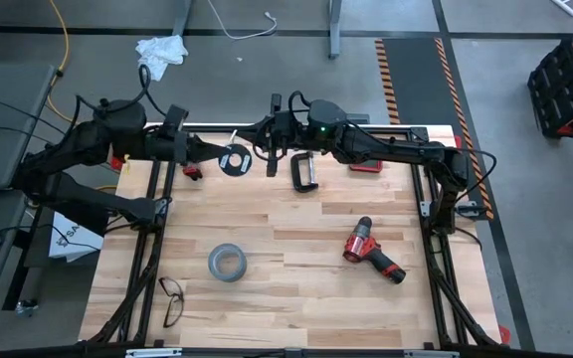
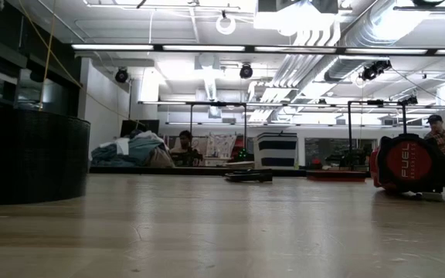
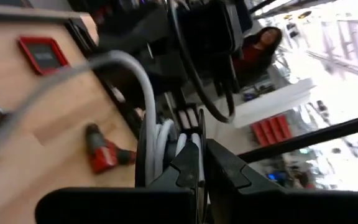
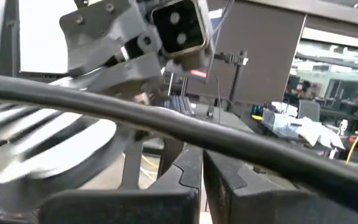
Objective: Coil cords
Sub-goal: Coil the white wire onto the black spool
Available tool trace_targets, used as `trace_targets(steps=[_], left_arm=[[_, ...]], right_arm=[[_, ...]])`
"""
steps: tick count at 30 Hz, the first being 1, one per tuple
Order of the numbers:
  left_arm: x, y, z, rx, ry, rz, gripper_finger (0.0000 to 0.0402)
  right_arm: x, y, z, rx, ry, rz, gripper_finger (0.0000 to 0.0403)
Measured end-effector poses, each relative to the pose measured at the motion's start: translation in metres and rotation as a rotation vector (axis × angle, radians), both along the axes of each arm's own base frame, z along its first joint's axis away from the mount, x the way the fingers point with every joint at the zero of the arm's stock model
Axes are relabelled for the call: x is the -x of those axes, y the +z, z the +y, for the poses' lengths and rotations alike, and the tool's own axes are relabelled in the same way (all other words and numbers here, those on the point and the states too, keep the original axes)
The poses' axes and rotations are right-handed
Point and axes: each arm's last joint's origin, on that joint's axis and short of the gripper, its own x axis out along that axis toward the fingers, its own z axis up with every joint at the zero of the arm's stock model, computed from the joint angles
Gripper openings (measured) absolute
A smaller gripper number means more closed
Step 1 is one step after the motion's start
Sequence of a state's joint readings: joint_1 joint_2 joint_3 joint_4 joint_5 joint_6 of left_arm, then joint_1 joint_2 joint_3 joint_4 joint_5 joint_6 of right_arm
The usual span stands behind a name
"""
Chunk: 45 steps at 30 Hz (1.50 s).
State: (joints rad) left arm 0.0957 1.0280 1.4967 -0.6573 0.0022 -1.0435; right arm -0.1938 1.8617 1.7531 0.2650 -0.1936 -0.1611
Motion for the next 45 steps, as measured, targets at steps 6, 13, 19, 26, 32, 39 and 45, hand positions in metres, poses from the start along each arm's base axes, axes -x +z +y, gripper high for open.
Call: trace_targets(steps=[6, 13, 19, 26, 32, 39, 45], left_arm=[[0.006, -0.005, 0.008, -0.104, 0.038, 0.077, 0.0005], [0.009, -0.008, 0.015, -0.282, 0.084, 0.145, 0.0005], [0.012, -0.007, 0.024, -0.481, 0.171, 0.199, 0.0005], [0.009, 0.009, 0.028, -0.631, 0.208, 0.069, 0.0005], [0.006, 0.011, 0.029, -0.728, 0.221, 0.077, 0.0005], [-0.009, 0.008, 0.033, -0.838, 0.219, 0.125, 0.0005], [-0.02, 0.005, 0.038, -0.916, 0.234, 0.165, 0.0005]], right_arm=[[0.005, 0.002, -0.013, -0.008, -0.023, 0.013, 0.0], [0.017, 0.007, -0.025, -0.036, -0.052, 0.055, 0.0], [0.026, 0.009, -0.027, -0.056, -0.069, 0.136, 0.0], [0.031, 0.007, -0.026, -0.079, -0.1, 0.199, 0.0001], [0.031, 0.008, -0.024, -0.119, -0.084, 0.195, 0.0001], [0.028, 0.006, -0.016, -0.156, -0.066, 0.21, 0.0001], [0.028, 0.0, -0.013, -0.178, -0.058, 0.26, 0.0001]])
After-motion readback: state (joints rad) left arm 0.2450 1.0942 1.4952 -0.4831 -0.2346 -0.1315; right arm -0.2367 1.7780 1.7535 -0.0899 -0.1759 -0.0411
